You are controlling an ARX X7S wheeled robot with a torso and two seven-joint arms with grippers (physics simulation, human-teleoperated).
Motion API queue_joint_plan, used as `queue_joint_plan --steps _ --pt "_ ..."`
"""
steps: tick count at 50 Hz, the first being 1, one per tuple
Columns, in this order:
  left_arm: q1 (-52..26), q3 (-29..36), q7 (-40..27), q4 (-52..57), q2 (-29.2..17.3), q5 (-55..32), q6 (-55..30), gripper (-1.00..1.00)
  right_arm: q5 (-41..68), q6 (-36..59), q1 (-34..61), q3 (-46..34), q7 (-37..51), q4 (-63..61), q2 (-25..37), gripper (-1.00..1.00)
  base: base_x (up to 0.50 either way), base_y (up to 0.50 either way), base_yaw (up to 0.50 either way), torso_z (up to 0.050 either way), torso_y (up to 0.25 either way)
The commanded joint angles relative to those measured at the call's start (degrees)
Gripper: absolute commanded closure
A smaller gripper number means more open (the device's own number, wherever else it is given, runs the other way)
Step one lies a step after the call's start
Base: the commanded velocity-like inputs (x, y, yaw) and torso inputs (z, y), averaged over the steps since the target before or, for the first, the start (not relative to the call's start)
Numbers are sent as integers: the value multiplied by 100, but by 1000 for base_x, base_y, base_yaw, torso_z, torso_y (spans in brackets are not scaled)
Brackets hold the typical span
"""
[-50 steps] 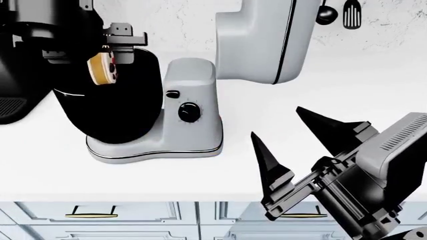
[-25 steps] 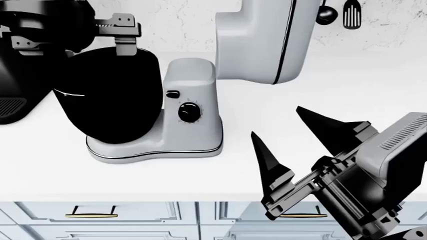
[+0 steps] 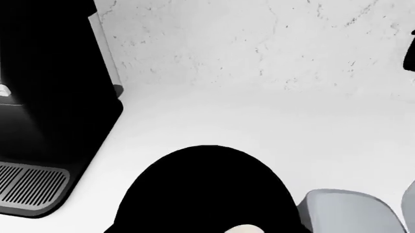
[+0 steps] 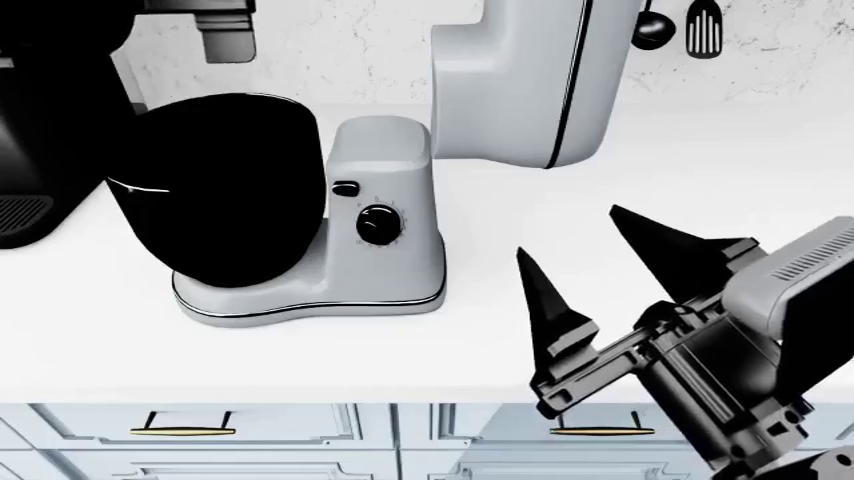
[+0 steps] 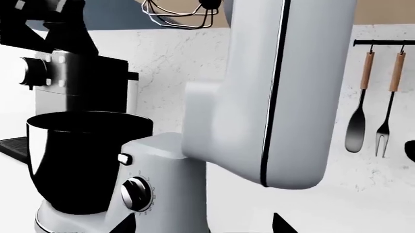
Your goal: Place the cake in the stand mixer bowl.
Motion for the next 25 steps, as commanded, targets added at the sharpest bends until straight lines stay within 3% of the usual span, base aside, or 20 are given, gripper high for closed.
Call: queue_joint_plan --steps 1,10,25 --pt "209 -157 -801 2690 -978 -1441 727 -100 344 251 180 119 564 -243 68 -100 0 0 0 0 0" --pt "622 -368 -601 4199 -1447 -1262 1427 -100 402 393 281 166 701 -437 87 -100 0 0 0 0 0" --pt "661 -269 -486 4696 -1529 -1206 1645 -100 245 583 377 207 993 -1111 144 -100 0 0 0 0 0"
